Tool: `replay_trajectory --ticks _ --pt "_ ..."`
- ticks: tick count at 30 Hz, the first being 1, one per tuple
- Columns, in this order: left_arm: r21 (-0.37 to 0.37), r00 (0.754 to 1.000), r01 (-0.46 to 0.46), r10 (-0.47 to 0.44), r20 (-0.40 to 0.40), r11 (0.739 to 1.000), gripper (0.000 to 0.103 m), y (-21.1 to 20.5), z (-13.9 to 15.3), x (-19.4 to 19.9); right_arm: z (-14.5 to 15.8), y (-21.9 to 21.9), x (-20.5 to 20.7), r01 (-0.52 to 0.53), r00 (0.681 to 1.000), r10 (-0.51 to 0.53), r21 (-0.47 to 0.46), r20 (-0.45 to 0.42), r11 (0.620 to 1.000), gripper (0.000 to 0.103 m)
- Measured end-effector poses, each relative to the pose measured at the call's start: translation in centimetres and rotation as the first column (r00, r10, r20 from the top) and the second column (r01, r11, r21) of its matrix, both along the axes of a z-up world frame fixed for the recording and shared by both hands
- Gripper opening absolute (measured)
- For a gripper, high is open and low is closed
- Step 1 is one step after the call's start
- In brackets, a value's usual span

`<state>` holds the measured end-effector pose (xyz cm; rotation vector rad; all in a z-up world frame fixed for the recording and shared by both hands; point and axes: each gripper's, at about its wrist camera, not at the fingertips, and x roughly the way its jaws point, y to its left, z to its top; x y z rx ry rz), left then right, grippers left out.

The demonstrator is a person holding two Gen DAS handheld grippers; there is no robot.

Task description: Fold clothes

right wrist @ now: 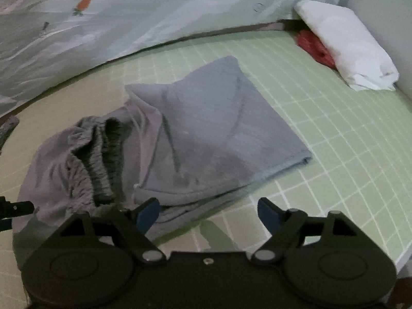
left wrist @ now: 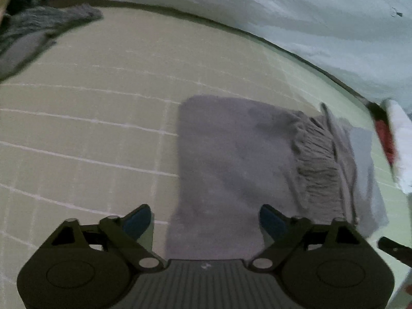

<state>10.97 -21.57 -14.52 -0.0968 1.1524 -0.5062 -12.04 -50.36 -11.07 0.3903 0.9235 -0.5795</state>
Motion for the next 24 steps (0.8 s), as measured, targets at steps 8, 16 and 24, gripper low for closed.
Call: replay_trajectory --ticks 8,16,24 --pt "-0.043 1.000 0.002 -0.003 -0.019 0.999 0.014 -1.5 0.3 -0.7 -0.9 -1.8 -1.3 -0.010 1.000 0.009 0.013 0.006 1.000 0.084" --pt "-0.084 0.991 -0.061 0.071 0.111 0.995 0.008 -7.5 5.4 -4.4 -1.4 -8.0 -2.9 -0.053 0.997 0.050 0.052 0.063 0.997 0.083" --pt "-0.106 0.983 0.016 0.004 0.182 0.994 0.008 -21.0 7.2 -7.7 -1.0 -16.2 -6.2 -0.058 0.993 0.050 0.070 0.111 0.996 0.083"
